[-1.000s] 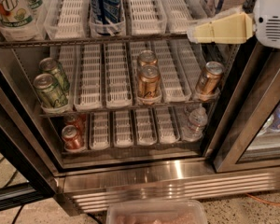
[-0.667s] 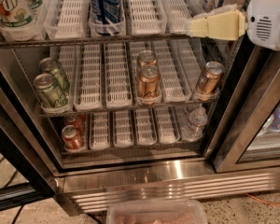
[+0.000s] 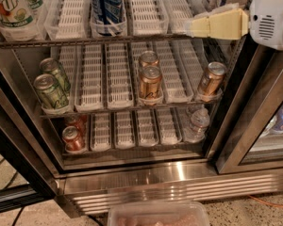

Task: Pick blue plastic bottle from top shelf of fridge

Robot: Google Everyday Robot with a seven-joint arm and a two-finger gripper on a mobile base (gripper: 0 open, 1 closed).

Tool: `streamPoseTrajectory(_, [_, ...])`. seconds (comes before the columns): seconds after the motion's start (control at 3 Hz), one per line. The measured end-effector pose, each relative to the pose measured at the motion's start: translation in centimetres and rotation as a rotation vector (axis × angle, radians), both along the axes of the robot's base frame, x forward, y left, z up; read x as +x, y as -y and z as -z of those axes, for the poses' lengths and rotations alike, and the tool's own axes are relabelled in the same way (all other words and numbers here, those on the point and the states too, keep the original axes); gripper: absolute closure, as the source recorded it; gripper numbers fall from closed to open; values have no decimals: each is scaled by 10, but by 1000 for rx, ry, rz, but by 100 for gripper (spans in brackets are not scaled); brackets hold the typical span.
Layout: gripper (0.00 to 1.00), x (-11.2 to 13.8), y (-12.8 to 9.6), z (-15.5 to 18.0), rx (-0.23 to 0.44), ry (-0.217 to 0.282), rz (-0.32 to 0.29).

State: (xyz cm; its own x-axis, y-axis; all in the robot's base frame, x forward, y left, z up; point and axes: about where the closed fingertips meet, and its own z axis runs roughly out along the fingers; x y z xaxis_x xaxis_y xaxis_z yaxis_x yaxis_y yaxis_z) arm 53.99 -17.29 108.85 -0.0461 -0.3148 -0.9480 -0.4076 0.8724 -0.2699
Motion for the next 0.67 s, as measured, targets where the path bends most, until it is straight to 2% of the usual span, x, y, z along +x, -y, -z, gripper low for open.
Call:
streamPoseTrajectory(0.33, [0,4,9,1,13,18,47])
streamPoseTrajectory(0.67, [0,8,31,1,41,48,134])
